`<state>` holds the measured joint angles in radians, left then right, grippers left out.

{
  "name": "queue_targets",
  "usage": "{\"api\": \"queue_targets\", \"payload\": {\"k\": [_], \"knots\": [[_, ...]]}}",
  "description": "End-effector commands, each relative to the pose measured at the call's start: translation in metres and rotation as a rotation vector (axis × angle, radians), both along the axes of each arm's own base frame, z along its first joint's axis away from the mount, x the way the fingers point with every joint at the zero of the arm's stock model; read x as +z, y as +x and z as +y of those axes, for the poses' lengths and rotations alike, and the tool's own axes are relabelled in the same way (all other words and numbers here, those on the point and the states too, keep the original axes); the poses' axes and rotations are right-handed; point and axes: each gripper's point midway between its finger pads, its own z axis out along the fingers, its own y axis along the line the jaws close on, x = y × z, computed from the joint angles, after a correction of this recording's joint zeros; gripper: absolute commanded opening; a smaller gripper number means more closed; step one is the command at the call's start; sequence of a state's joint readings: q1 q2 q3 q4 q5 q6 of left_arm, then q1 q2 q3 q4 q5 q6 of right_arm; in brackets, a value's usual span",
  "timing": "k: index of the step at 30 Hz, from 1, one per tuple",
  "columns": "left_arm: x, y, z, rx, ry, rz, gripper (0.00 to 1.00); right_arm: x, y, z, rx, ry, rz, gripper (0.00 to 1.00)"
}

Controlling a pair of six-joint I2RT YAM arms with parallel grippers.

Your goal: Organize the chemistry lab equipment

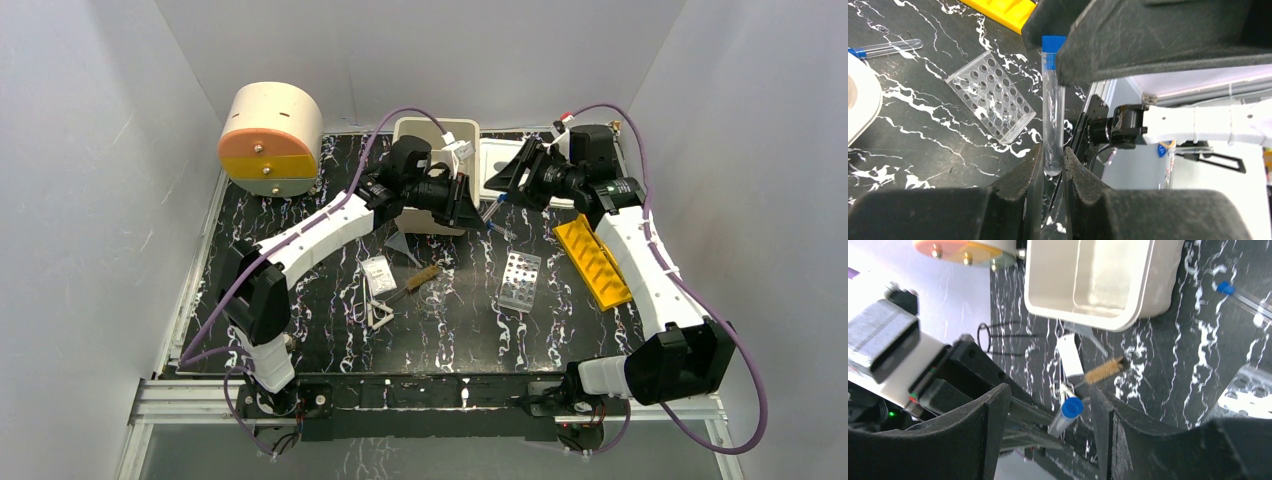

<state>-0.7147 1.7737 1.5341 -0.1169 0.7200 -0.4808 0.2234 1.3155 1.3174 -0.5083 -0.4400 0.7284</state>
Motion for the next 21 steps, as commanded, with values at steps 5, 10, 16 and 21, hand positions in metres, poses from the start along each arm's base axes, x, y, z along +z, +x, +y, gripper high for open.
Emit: {"api": "queue_targets", "payload": {"k": [5, 10, 16, 21], "knots": [[0.037, -0.006, 0.029, -0.093, -0.011, -0.132, 0.00, 0.014, -0.035, 0.012, 0.158, 0.086, 0.033, 0.63], [0.043, -0.012, 0.034, -0.136, -0.034, -0.136, 0.00, 0.005, -0.034, 0.010, 0.149, 0.082, 0.060, 0.58], [0.045, -0.016, 0.038, -0.157, -0.045, -0.133, 0.00, 0.007, -0.028, 0.018, 0.172, 0.138, 0.059, 0.57], [0.049, -0.017, 0.037, -0.168, -0.060, -0.130, 0.00, -0.003, -0.029, 0.024, 0.208, 0.177, 0.093, 0.58]]}}
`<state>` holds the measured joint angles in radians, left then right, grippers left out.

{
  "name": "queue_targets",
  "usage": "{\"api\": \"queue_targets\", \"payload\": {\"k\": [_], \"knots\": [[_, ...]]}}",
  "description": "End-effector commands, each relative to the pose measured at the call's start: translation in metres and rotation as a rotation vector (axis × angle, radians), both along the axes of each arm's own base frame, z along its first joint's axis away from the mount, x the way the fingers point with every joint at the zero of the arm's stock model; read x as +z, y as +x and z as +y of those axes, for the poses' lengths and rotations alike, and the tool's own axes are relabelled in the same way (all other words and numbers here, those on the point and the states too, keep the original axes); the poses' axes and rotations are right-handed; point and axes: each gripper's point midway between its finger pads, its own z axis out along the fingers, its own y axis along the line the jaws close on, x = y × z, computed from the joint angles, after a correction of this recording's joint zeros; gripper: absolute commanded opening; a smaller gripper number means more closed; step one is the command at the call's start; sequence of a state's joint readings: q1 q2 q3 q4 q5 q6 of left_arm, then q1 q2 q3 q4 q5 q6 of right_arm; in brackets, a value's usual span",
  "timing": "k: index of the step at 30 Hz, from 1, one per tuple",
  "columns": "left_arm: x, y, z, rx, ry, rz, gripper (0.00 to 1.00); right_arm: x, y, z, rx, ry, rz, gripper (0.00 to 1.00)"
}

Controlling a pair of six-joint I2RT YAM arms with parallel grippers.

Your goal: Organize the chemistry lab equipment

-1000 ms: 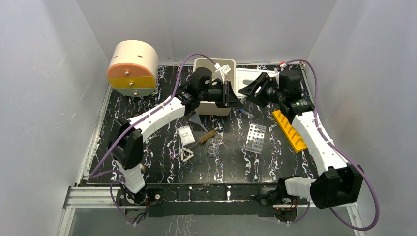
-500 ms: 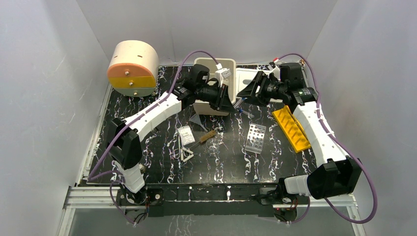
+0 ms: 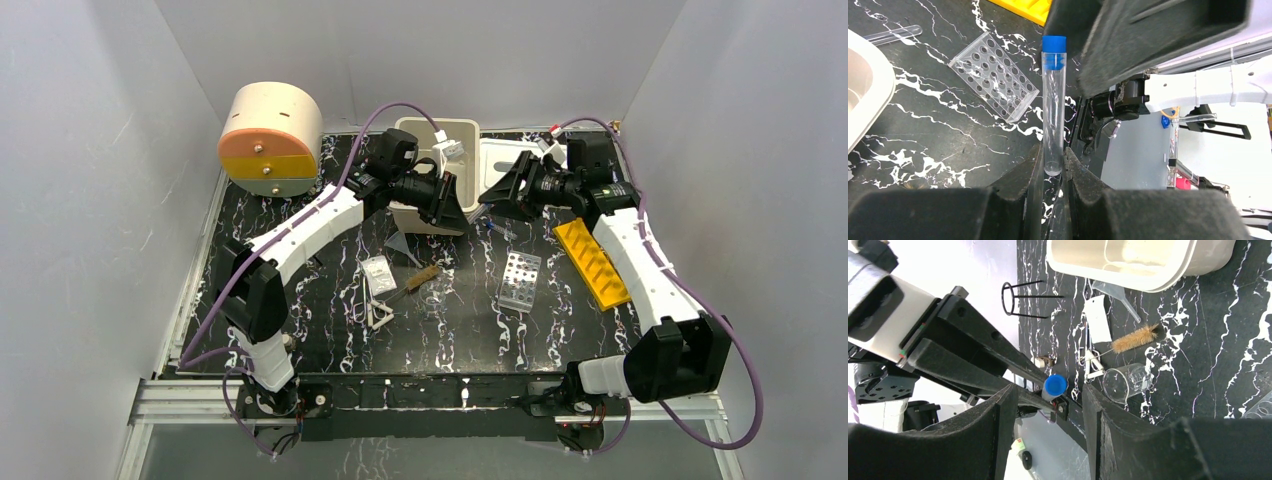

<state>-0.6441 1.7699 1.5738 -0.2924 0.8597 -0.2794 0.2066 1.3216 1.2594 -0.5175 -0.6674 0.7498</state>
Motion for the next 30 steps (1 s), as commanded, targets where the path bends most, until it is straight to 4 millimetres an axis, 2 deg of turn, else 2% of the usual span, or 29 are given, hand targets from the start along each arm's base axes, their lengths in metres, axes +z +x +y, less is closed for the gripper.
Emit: {"api": "queue_targets", "payload": {"k": [1, 7, 19, 22, 23, 25, 26, 28, 30], "knots": [[0.052, -0.014, 0.006, -0.049, -0.095, -0.085, 0.00, 0.005, 0.002, 0.007, 0.047, 0.059, -0.017, 0.57], [0.048, -0.014, 0.006, -0.053, -0.092, -0.078, 0.00, 0.006, 0.003, 0.010, 0.064, 0.077, -0.020, 0.43], [0.045, -0.014, 0.014, -0.077, -0.094, -0.068, 0.00, 0.006, 0.006, 0.011, 0.068, 0.086, -0.020, 0.23], [0.043, -0.009, 0.015, -0.048, -0.078, -0.069, 0.17, 0.008, 0.009, 0.009, 0.048, 0.068, -0.045, 0.21], [0.043, -0.007, 0.015, -0.039, -0.074, -0.074, 0.27, 0.010, 0.011, 0.007, 0.037, 0.055, -0.062, 0.21], [0.036, 0.002, 0.018, 0.020, -0.035, -0.086, 0.64, 0.010, 0.016, 0.000, 0.006, 0.005, -0.096, 0.21], [0.033, 0.007, 0.021, 0.050, -0.012, -0.099, 0.77, 0.007, 0.018, -0.006, -0.018, -0.043, -0.108, 0.20], [0.024, 0.018, 0.028, 0.124, 0.050, -0.130, 0.93, -0.002, 0.024, -0.024, -0.069, -0.169, -0.131, 0.21], [0.019, 0.027, 0.037, 0.191, 0.106, -0.161, 0.98, -0.014, 0.029, -0.047, -0.131, -0.316, -0.154, 0.21]]}}
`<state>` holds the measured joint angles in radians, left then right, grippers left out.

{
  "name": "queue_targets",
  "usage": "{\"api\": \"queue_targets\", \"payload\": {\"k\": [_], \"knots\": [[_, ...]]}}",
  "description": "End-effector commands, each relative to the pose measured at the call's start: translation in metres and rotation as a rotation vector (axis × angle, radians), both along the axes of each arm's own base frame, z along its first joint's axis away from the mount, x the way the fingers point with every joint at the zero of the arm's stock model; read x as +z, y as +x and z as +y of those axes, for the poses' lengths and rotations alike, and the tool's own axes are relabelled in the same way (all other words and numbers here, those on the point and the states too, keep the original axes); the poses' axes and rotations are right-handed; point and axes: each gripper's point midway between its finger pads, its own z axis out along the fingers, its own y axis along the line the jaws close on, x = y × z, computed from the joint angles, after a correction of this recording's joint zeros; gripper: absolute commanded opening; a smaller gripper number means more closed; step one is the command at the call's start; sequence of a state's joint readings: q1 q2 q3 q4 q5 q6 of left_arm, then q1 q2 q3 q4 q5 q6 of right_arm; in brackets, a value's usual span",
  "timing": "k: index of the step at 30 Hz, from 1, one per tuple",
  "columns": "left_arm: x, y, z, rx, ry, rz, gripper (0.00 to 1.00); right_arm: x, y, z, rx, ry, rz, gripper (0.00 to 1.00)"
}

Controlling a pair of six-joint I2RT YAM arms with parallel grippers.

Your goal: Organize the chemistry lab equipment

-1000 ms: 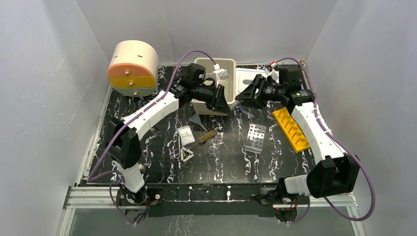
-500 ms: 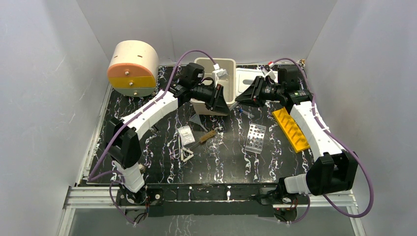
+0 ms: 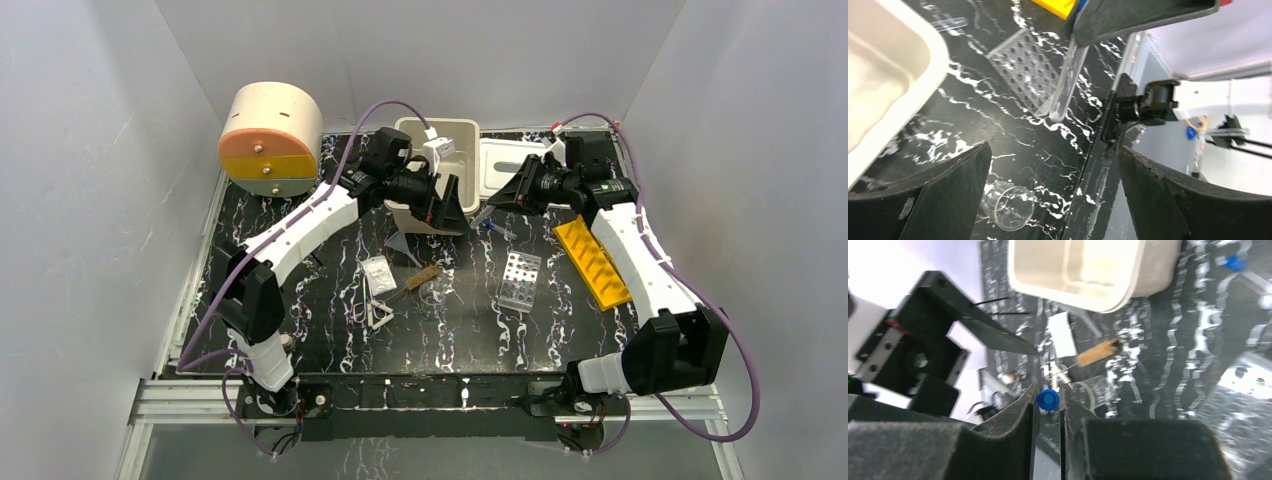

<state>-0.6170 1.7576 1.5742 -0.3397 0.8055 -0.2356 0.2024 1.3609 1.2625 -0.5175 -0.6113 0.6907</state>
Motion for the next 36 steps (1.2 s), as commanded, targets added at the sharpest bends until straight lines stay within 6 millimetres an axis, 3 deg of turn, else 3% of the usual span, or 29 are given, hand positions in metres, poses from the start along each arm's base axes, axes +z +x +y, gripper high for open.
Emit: {"api": "queue_targets", "payload": {"k": [1, 5, 8, 19, 36], "knots": [[0.023, 0.020, 0.028, 0.182, 0.088, -0.150, 0.98, -0.004, 0.016, -0.054, -0.146, -0.333, -0.143, 0.21], [0.019, 0.033, 0.045, 0.301, 0.156, -0.163, 0.98, -0.038, 0.018, -0.116, -0.297, -0.651, -0.173, 0.21], [0.016, 0.033, 0.050, 0.335, 0.174, -0.153, 0.98, -0.056, 0.013, -0.136, -0.357, -0.743, -0.192, 0.20], [0.012, 0.038, 0.066, 0.481, 0.194, -0.129, 0.98, -0.103, 0.004, -0.129, -0.419, -0.914, -0.265, 0.20], [0.014, 0.051, 0.073, 0.559, 0.215, -0.159, 0.98, -0.124, 0.017, -0.130, -0.493, -0.916, -0.285, 0.19]]}}
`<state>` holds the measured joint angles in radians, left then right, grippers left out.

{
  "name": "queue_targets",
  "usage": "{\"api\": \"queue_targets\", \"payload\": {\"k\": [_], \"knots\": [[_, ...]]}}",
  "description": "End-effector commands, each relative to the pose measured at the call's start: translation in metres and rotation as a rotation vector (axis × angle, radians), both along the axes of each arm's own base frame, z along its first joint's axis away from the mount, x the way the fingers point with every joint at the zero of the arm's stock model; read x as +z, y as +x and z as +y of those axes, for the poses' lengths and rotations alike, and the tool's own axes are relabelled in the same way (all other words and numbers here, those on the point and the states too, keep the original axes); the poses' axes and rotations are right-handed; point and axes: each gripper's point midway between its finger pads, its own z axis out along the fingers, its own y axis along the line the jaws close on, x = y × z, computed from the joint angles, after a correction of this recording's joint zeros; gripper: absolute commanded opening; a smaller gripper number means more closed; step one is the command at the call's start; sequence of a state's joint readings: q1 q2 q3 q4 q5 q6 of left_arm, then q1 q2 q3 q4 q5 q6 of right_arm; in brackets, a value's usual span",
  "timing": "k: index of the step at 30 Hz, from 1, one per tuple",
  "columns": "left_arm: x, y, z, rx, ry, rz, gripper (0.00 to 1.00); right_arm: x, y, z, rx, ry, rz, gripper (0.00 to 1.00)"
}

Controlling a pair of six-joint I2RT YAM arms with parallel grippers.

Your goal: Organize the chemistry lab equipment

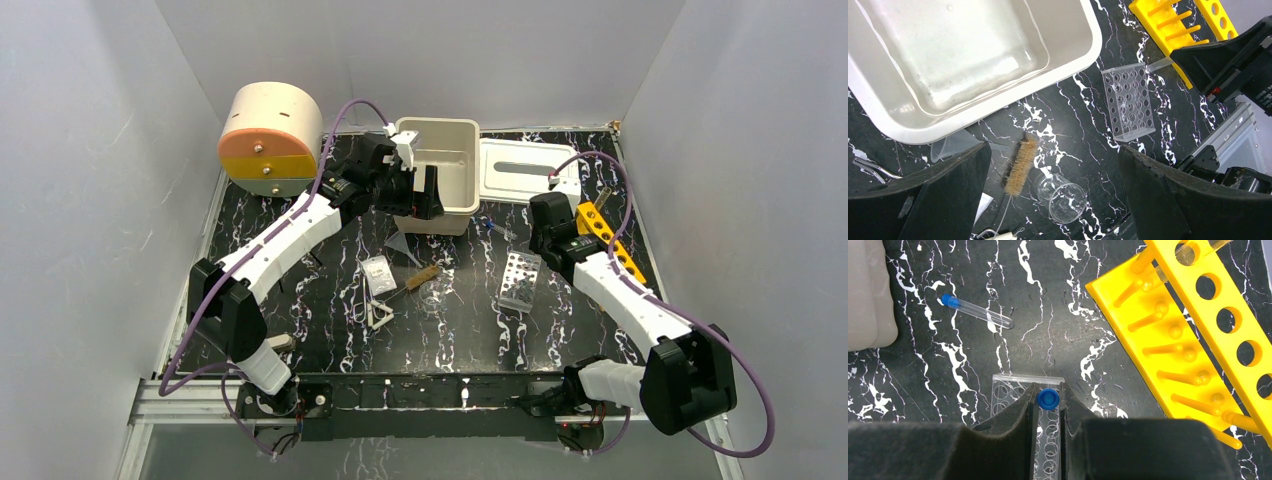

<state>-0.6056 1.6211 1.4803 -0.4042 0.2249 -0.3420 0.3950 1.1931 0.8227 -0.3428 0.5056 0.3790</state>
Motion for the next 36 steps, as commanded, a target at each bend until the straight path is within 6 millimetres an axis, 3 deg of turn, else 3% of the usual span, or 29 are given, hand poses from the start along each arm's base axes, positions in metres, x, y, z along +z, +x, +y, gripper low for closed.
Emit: {"api": "queue_targets", "payload": {"k": [1, 21, 28, 36], "knots": [[0.034, -0.001, 0.005, 0.022, -0.044, -0.071, 0.98, 0.002, 0.014, 0.003, -0.026, 0.020, -0.059, 0.19], [0.030, -0.005, 0.006, 0.015, -0.045, -0.062, 0.98, -0.032, 0.004, -0.011, -0.101, 0.006, 0.013, 0.19], [0.029, -0.005, 0.007, 0.019, -0.042, -0.062, 0.98, -0.032, 0.018, -0.028, -0.097, -0.065, -0.031, 0.19], [0.028, -0.006, 0.009, 0.022, -0.033, -0.060, 0.98, -0.024, 0.051, -0.044, -0.108, -0.084, -0.120, 0.20]]}}
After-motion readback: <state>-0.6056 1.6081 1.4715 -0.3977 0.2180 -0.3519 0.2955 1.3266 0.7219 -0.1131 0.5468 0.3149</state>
